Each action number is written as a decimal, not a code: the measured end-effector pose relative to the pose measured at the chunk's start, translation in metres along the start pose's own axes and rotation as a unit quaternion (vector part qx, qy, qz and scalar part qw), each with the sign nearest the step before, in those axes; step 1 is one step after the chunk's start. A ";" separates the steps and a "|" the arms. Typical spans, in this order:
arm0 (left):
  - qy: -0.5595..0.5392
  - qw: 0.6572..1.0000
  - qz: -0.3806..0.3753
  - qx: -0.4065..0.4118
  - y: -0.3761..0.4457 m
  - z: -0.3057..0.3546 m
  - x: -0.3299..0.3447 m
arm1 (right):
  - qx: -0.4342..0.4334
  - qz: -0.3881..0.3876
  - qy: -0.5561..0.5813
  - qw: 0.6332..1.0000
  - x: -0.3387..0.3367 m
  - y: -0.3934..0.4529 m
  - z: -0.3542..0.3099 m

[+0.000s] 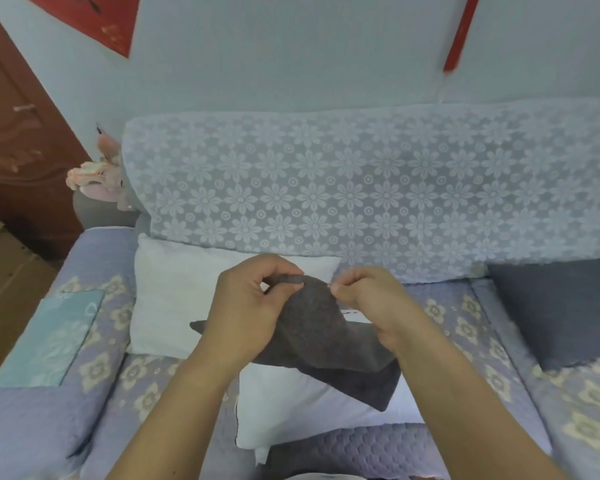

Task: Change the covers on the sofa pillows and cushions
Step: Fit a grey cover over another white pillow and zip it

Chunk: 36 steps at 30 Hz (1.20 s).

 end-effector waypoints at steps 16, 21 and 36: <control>-0.065 0.883 0.387 -0.257 0.003 -0.147 -0.082 | 0.124 0.233 -0.378 0.887 -0.183 0.107 0.139; 0.016 0.966 0.188 -0.176 0.035 -0.129 -0.043 | 0.079 0.198 -0.458 0.863 -0.147 0.103 0.125; -0.270 0.954 0.075 -0.106 0.061 -0.023 0.000 | -0.282 -0.025 -0.116 0.952 0.019 0.006 -0.080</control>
Point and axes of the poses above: each hand's wrist, its own y-axis towards the middle knuckle, its own x-axis out of the palm, z = x × y, the point moved 7 cm from there along y, towards the middle knuckle, and after that the axes turned 7 degrees about z, right-handed, at the moved point
